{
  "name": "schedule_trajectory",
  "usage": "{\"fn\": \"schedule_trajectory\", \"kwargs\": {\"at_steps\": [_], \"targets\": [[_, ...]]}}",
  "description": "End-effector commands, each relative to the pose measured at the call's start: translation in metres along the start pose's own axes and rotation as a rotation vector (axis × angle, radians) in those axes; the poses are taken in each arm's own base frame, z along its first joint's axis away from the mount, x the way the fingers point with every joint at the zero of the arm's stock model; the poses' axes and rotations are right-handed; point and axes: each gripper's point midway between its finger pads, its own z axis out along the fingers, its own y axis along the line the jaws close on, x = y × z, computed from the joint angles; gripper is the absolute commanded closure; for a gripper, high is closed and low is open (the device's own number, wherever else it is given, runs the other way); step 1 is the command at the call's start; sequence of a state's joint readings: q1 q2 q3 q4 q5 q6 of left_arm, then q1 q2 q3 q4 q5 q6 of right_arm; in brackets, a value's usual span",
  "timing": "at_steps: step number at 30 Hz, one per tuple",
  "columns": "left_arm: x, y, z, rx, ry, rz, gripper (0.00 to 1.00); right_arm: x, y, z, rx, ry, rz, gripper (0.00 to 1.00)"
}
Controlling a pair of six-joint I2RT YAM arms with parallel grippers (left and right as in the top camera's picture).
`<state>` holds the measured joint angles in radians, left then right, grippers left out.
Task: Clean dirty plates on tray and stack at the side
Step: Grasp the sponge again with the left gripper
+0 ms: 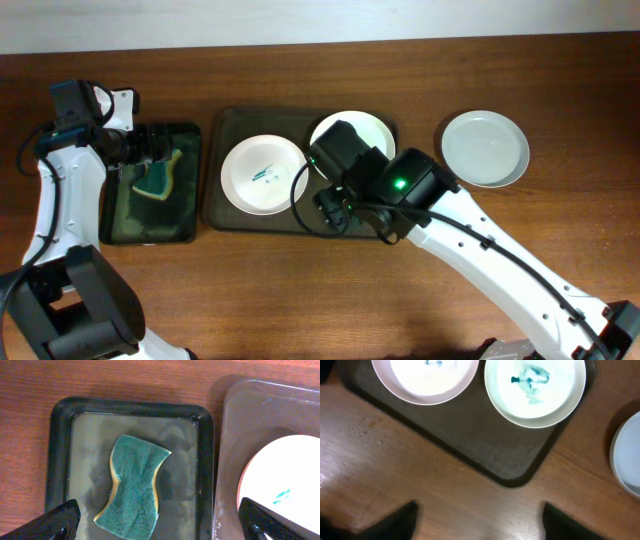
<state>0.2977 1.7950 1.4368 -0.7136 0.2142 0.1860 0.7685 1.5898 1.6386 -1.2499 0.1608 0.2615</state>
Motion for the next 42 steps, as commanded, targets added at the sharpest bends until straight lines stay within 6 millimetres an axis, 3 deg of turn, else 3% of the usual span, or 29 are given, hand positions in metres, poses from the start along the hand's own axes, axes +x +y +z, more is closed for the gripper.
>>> {"fn": "schedule_trajectory", "kwargs": {"at_steps": [1, 4, 6, 8, 11, 14, 16, 20, 22, 25, 27, 30, 31, 33, 39, 41, 42], "targets": [[-0.004, -0.008, -0.003, 0.054, -0.021, -0.001, 0.01, -0.006, -0.003, -0.013, 0.000, -0.059, 0.016, 0.02], [0.000, -0.003, 0.001, 0.024, 0.001, -0.154, 0.00, -0.021, -0.008, -0.013, -0.014, -0.108, 0.052, 0.02], [0.012, 0.016, 0.007, -0.151, 0.050, -0.251, 0.01, -0.029, -0.015, -0.011, -0.094, -0.115, 0.115, 0.02], [0.016, 0.017, 0.007, -0.310, 0.062, -0.272, 0.01, -0.041, -0.036, -0.010, -0.163, -0.136, 0.201, 0.02], [0.018, 0.005, 0.022, -0.261, 0.066, -0.406, 0.01, -0.040, -0.052, -0.008, -0.158, -0.126, 0.240, 0.02], [0.046, 0.001, 0.053, -0.234, 0.168, -0.653, 0.01, -0.040, -0.051, -0.006, -0.159, -0.120, 0.236, 0.02], [0.054, 0.003, 0.065, -0.250, 0.185, -0.740, 0.00, -0.039, -0.050, -0.005, -0.161, -0.115, 0.236, 0.02], [0.048, 0.024, 0.065, -0.294, 0.143, -0.690, 0.01, -0.038, -0.050, -0.005, -0.161, -0.110, 0.236, 0.02], [0.037, 0.034, 0.065, -0.280, 0.109, -0.581, 0.01, -0.038, -0.050, -0.004, -0.160, -0.109, 0.237, 0.01], [0.041, 0.035, 0.073, -0.272, 0.134, -0.471, 0.05, -0.038, -0.050, 0.001, -0.160, -0.100, 0.240, 0.02], [0.055, 0.031, 0.091, -0.248, 0.198, -0.401, 0.11, -0.038, -0.046, 0.007, -0.175, -0.081, 0.239, 0.02], [0.053, 0.030, 0.095, -0.235, 0.193, -0.351, 0.13, -0.036, -0.045, 0.016, -0.172, -0.057, 0.240, 0.02], [0.052, 0.031, 0.096, -0.233, 0.193, -0.333, 0.16, -0.037, -0.045, 0.017, -0.173, -0.058, 0.240, 0.02], [0.051, 0.031, 0.096, -0.233, 0.187, -0.333, 0.38, -0.038, -0.045, 0.016, -0.173, -0.063, 0.240, 0.02], [0.071, 0.024, 0.120, -0.183, 0.258, -0.329, 0.54, -0.037, -0.045, 0.016, -0.173, -0.062, 0.240, 0.02], [0.071, 0.024, 0.120, -0.183, 0.255, -0.329, 0.69, -0.037, -0.046, 0.016, -0.173, -0.062, 0.240, 0.02], [0.070, 0.024, 0.120, -0.183, 0.254, -0.328, 0.82, -0.038, -0.045, 0.016, -0.173, -0.063, 0.240, 0.02]]}}
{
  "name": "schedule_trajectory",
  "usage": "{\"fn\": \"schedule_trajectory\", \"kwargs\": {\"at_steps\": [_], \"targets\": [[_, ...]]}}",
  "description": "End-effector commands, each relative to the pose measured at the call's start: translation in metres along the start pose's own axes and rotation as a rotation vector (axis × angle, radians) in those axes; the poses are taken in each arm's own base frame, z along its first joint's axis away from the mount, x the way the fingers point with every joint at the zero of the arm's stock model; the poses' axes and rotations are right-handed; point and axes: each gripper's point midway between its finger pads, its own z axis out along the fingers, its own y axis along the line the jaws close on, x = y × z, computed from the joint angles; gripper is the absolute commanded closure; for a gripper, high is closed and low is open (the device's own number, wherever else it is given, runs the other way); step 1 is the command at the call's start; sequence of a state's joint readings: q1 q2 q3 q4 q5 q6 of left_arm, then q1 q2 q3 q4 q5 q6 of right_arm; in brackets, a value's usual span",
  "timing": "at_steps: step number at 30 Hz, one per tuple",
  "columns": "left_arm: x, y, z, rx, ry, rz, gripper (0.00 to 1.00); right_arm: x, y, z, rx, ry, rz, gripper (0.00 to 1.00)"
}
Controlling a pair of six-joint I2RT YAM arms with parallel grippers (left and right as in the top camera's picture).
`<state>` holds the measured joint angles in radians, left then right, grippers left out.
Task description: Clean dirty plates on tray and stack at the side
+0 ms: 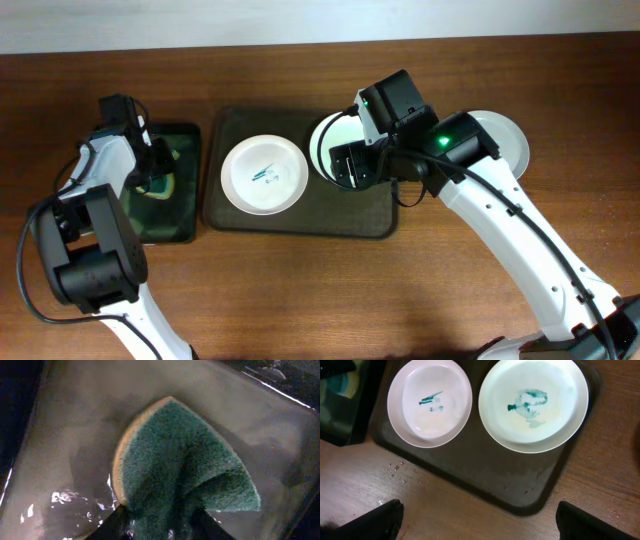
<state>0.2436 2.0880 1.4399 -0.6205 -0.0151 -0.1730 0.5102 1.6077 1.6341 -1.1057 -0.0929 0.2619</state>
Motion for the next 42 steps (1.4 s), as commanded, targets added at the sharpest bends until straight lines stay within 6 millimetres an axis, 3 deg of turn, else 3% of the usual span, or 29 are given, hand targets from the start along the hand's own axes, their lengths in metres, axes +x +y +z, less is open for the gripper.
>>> {"fn": "schedule_trajectory", "kwargs": {"at_steps": [1, 2, 5, 6, 7, 10, 13, 18, 26, 27, 28, 29, 30, 34, 35, 39, 40, 42], "targets": [[0.013, -0.003, 0.017, 0.015, 0.054, 0.005, 0.96, 0.002, 0.000, 0.003, -0.003, 0.009, 0.002, 0.02], [0.013, -0.003, 0.016, 0.015, 0.054, 0.005, 1.00, 0.002, 0.000, 0.004, -0.002, 0.010, 0.002, 0.02], [-0.002, -0.007, -0.003, 0.033, 0.031, 0.005, 1.00, 0.002, 0.000, 0.003, -0.003, 0.009, 0.002, 0.02], [-0.011, -0.009, -0.016, 0.038, 0.001, 0.005, 1.00, 0.002, 0.000, 0.003, -0.002, 0.009, 0.002, 0.02], [-0.027, -0.011, -0.045, 0.050, -0.073, 0.006, 1.00, 0.002, 0.000, 0.003, -0.002, 0.009, 0.002, 0.02], [-0.041, -0.008, -0.088, 0.037, -0.166, 0.003, 1.00, 0.001, 0.000, 0.003, -0.003, 0.009, 0.001, 0.02], [-0.035, -0.004, -0.089, 0.018, -0.144, 0.013, 1.00, 0.001, 0.000, 0.003, -0.003, 0.007, 0.001, 0.02], [-0.035, -0.022, -0.095, 0.124, -0.145, 0.023, 1.00, 0.001, 0.000, 0.003, -0.003, 0.009, 0.001, 0.02], [-0.035, -0.023, -0.095, 0.126, -0.145, 0.024, 1.00, 0.002, 0.000, 0.003, -0.003, 0.010, 0.001, 0.01], [-0.036, -0.026, -0.102, 0.141, -0.156, 0.030, 1.00, 0.001, 0.000, 0.003, -0.003, 0.009, 0.001, 0.02], [-0.037, -0.035, -0.114, 0.171, -0.180, 0.065, 1.00, 0.001, 0.000, 0.003, -0.003, 0.009, 0.001, 0.02], [-0.035, -0.062, -0.133, 0.243, -0.205, 0.111, 1.00, 0.001, 0.000, 0.004, -0.004, 0.005, 0.001, 0.01], [-0.026, -0.089, -0.139, 0.298, -0.193, 0.158, 1.00, -0.002, 0.001, 0.004, -0.006, -0.003, 0.006, 0.01], [0.030, -0.186, -0.136, 0.384, -0.118, 0.374, 1.00, -0.003, -0.001, 0.014, 0.001, 0.007, 0.037, 0.01], [0.039, -0.194, -0.132, 0.376, -0.096, 0.369, 1.00, -0.004, -0.003, 0.016, 0.008, 0.010, 0.052, 0.00], [0.075, -0.211, -0.084, 0.341, 0.018, 0.400, 1.00, -0.010, -0.019, 0.025, 0.025, 0.011, 0.127, 0.01], [0.080, -0.216, -0.065, 0.336, 0.042, 0.381, 1.00, -0.006, -0.020, 0.039, 0.026, 0.049, 0.129, 0.00], [0.084, -0.218, -0.045, 0.332, 0.068, 0.361, 1.00, 0.000, -0.013, 0.061, -0.017, 0.111, 0.137, 0.07]]}}
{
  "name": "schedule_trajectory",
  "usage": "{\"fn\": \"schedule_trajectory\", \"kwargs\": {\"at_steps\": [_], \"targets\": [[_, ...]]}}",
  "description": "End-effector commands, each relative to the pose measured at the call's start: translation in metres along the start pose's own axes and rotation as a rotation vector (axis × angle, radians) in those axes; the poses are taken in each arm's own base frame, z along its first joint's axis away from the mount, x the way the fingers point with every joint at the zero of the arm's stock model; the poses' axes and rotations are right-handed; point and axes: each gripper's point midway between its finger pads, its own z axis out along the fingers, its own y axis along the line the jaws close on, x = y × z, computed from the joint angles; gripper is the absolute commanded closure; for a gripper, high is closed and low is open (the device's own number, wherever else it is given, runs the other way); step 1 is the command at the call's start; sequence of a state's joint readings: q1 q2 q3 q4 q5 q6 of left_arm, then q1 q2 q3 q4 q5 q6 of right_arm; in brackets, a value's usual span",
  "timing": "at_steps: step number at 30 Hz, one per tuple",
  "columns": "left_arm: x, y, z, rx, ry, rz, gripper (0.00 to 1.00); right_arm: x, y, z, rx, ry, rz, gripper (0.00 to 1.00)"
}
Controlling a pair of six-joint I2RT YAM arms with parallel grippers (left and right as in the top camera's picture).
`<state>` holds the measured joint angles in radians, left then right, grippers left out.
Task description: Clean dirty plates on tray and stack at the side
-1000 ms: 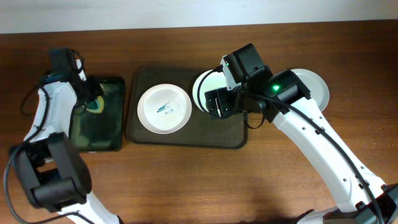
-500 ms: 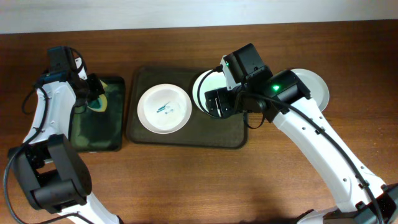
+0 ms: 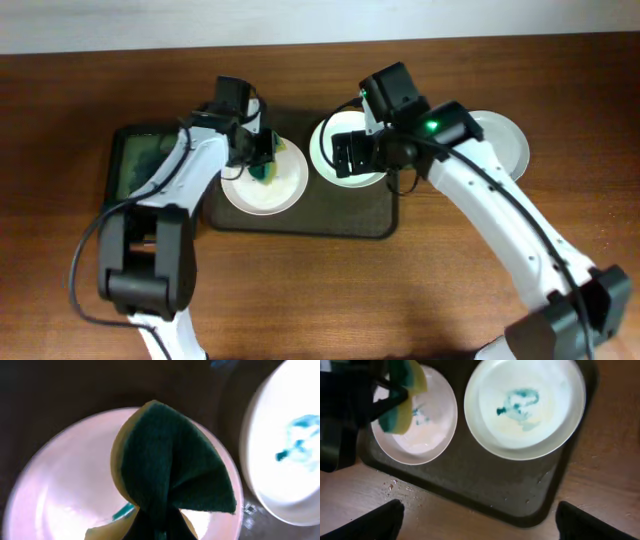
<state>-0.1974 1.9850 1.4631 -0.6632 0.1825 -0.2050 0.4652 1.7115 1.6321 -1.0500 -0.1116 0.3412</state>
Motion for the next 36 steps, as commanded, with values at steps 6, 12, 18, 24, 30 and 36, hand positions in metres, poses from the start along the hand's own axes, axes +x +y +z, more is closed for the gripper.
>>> {"fn": "schedule_trajectory", "kwargs": {"at_steps": [6, 12, 18, 24, 30, 36], "targets": [[0.030, 0.006, 0.054, 0.017, 0.128, -0.055, 1.00, 0.033, 0.049, 0.113, -0.068, 0.193, -0.047, 0.46], [0.030, 0.006, 0.054, 0.017, 0.128, -0.056, 1.00, 0.038, 0.057, 0.178, -0.055, 0.196, -0.001, 0.78], [0.030, 0.005, 0.054, 0.013, 0.129, -0.120, 1.00, 0.021, 0.045, 0.193, 0.033, 0.106, 0.210, 0.78], [0.033, 0.006, 0.054, 0.005, 0.139, -0.196, 1.00, 0.026, 0.041, 0.209, 0.048, 0.115, 0.264, 0.96], [0.032, 0.051, 0.046, -0.135, 0.126, -0.286, 1.00, 0.030, 0.040, 0.209, 0.050, 0.132, 0.268, 0.96], [0.019, 0.065, 0.026, -0.128, 0.090, -0.302, 1.00, 0.031, 0.040, 0.209, 0.052, 0.135, 0.268, 0.96]]}}
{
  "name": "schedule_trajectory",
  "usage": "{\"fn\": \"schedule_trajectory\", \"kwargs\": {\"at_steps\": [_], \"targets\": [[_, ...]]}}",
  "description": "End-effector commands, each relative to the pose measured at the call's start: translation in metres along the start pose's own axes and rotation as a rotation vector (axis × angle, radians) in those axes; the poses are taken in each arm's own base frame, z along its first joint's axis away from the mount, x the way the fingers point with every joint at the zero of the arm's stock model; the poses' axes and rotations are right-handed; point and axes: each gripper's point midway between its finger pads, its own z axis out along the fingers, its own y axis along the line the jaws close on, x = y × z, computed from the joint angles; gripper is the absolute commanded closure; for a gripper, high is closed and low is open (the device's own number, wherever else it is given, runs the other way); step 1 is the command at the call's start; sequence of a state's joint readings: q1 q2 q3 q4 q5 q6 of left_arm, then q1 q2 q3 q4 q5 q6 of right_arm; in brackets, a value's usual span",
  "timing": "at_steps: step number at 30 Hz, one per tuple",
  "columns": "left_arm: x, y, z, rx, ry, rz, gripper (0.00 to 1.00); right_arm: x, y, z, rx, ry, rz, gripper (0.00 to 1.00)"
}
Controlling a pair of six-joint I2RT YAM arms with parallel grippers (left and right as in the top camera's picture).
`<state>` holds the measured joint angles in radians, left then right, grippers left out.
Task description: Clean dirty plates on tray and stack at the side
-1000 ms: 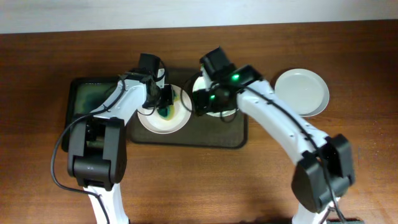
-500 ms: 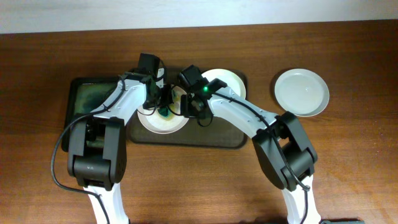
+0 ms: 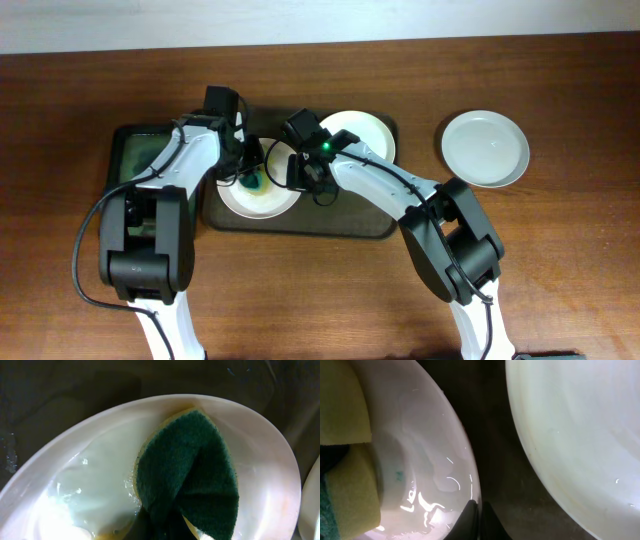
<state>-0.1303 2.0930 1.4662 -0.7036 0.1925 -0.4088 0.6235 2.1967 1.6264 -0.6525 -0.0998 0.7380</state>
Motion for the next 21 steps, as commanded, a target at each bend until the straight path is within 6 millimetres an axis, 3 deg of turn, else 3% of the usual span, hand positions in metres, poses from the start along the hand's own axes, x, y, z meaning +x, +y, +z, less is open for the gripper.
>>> {"fn": "schedule_trajectory", "kwargs": {"at_steps": [1, 6, 11, 13, 16, 21], "targets": [[-0.013, 0.018, -0.009, -0.053, -0.044, -0.010, 1.00, 0.004, -0.009, 0.008, 0.037, 0.014, 0.009, 0.96], [-0.004, -0.052, -0.012, 0.245, -0.004, 0.065, 1.00, 0.006, -0.007, 0.008, 0.021, 0.026, 0.009, 0.96], [-0.001, -0.064, -0.015, 0.305, 0.011, 0.063, 1.00, 0.006, -0.005, 0.008, 0.011, 0.031, 0.009, 0.96], [-0.002, -0.057, -0.012, 0.268, 0.001, 0.065, 1.00, 0.006, -0.005, 0.008, 0.012, 0.031, 0.009, 0.96], [-0.004, -0.021, -0.007, 0.090, -0.015, 0.085, 1.00, 0.007, -0.004, 0.008, 0.004, 0.038, 0.009, 0.96], [-0.020, 0.028, -0.016, 0.041, -0.030, 0.025, 1.00, 0.008, -0.004, 0.008, 0.004, 0.040, 0.009, 0.96]]}}
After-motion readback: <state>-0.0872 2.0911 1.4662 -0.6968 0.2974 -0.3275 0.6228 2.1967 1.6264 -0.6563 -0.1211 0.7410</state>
